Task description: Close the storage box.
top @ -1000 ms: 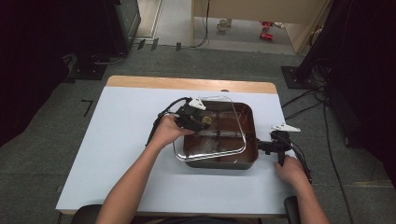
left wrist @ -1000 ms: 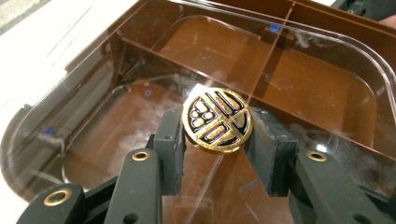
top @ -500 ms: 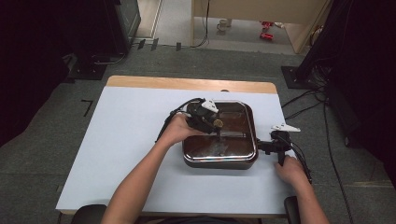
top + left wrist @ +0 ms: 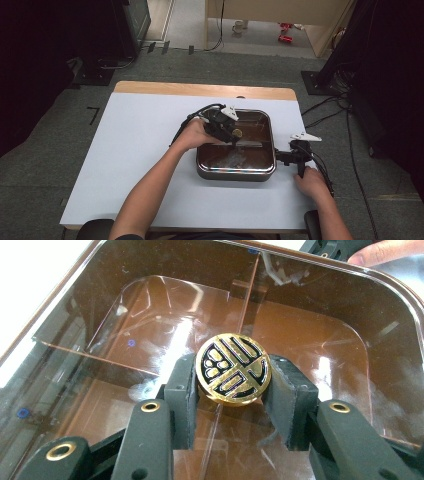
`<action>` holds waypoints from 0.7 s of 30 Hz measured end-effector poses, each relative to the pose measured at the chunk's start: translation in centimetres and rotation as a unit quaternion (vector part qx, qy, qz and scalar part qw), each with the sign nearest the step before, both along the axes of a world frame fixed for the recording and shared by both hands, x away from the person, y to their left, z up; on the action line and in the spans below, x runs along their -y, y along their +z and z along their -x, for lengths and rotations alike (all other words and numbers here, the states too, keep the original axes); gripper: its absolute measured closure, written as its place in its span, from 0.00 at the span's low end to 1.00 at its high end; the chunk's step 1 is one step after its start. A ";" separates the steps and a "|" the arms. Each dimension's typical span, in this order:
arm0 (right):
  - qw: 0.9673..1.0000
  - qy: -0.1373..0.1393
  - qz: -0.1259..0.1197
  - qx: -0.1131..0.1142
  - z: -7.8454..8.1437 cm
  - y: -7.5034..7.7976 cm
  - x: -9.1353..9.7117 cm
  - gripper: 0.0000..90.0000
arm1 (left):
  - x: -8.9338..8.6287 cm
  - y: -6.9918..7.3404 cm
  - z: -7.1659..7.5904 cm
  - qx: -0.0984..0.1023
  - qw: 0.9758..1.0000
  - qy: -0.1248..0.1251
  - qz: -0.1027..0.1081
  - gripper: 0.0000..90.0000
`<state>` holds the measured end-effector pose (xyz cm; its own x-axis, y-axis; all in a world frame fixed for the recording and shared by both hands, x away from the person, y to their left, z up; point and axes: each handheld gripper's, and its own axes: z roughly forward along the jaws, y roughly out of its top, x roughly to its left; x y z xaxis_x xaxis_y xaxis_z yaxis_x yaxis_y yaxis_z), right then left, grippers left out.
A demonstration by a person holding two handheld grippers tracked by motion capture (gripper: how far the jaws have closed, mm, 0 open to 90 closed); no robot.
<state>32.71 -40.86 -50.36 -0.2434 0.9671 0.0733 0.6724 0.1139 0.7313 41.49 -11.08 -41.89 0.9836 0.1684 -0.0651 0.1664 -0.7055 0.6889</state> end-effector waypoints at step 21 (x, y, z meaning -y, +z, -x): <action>1.000 0.000 -0.001 0.000 0.0 0.0 0.0 0.14 | -2.1 0.7 0.1 -0.057 0.995 0.072 0.027 0.42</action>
